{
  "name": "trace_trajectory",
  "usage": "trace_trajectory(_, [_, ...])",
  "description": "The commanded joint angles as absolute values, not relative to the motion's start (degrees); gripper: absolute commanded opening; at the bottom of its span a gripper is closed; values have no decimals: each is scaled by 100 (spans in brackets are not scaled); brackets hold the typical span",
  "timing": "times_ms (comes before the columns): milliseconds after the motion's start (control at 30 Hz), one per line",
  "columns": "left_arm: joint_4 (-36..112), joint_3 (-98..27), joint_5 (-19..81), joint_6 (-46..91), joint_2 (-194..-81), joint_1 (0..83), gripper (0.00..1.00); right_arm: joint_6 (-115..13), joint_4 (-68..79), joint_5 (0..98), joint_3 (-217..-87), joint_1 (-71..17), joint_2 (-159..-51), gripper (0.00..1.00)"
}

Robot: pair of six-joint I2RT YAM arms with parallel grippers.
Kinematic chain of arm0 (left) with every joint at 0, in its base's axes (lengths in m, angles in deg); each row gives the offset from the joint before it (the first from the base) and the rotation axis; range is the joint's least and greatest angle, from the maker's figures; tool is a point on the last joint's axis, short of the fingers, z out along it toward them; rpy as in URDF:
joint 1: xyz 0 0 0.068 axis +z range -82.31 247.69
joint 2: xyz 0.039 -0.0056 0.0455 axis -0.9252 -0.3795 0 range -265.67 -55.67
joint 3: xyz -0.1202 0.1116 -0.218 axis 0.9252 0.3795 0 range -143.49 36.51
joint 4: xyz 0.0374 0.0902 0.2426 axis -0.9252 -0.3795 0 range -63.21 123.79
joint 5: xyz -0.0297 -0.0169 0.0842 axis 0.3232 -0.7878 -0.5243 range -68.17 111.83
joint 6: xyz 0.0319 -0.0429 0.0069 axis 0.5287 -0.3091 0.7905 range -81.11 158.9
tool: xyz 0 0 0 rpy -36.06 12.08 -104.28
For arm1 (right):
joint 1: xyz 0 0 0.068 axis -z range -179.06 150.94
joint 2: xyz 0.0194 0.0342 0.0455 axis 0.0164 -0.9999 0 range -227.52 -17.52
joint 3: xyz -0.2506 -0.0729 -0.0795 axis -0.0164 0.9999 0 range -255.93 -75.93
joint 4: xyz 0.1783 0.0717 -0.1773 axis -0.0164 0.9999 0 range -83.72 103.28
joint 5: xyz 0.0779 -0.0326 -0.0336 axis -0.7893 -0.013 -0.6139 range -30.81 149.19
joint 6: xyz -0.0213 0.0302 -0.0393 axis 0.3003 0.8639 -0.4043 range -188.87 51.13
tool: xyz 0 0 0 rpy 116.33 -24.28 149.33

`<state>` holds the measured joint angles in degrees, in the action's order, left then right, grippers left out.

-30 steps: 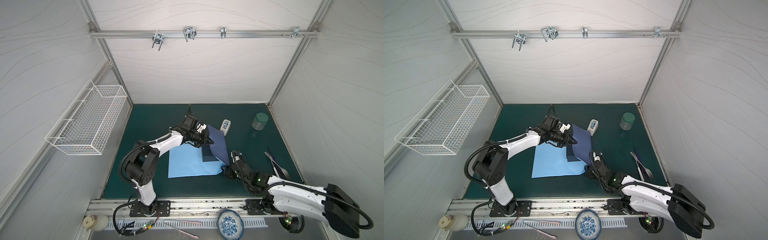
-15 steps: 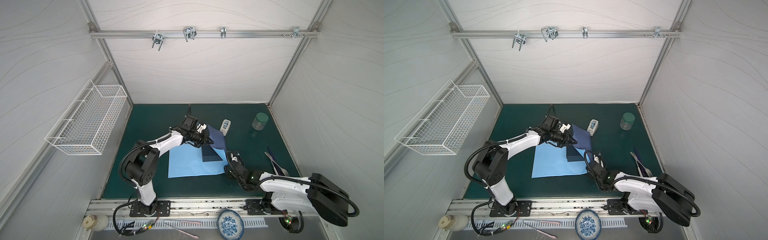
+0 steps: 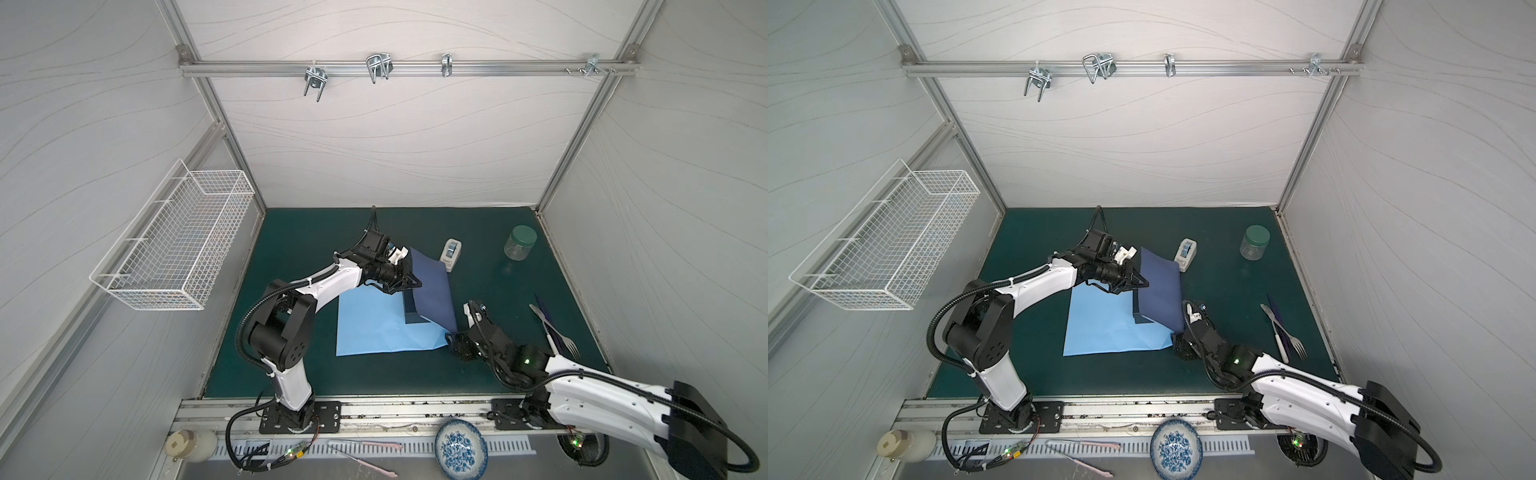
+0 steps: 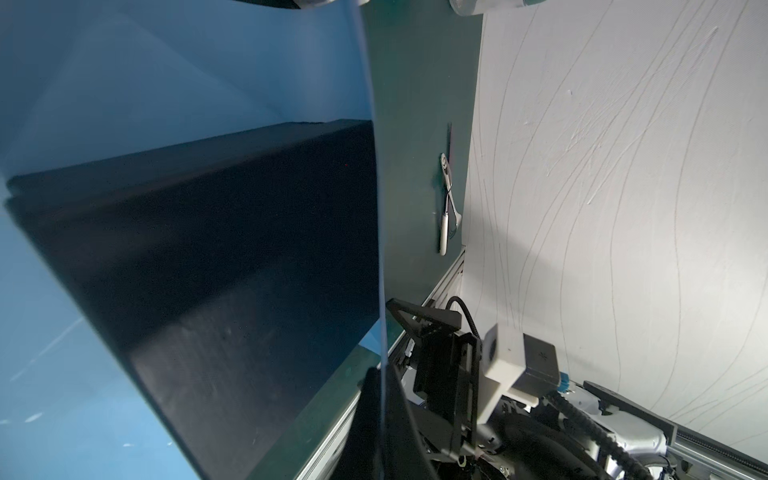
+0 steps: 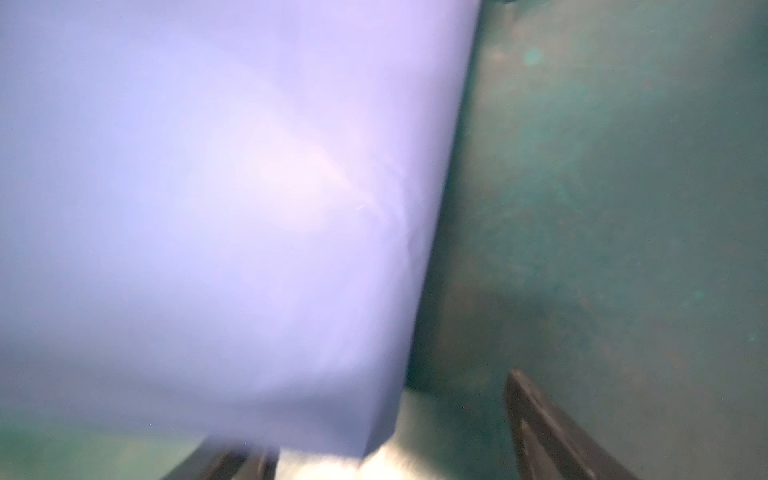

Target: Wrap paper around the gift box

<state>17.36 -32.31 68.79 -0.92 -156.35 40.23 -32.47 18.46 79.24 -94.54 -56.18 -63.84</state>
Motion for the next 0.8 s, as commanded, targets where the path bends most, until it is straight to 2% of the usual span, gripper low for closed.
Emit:
trace_trajectory(0, [1475, -3528, 6796, 366, -15598, 4078, 0, -3580, 2720, 7363, -9785, -5536, -5919, 85])
trace_trajectory(133, [1360, -3451, 6659, 550, -15501, 4098, 0, -3808, 3110, 6872, -10151, -5186, -5537, 87])
trace_trajectory(233, [1450, -3286, 6631, 554, -15401, 4111, 0, -3993, 3048, 6020, -10462, -4545, -5735, 88])
trace_trajectory(400, [1600, -2968, 6482, 492, -15240, 4161, 0, -4084, 2628, 4399, -11046, -3208, -6916, 90])
trace_trajectory(567, [1809, -2650, 6447, 385, -15181, 4177, 0, -4161, 2492, 3766, -11838, -2520, -8405, 93])
trace_trajectory(767, [1878, -2527, 6463, 380, -15226, 4204, 0, -4317, 2296, 3440, -12464, -2271, -9620, 93])
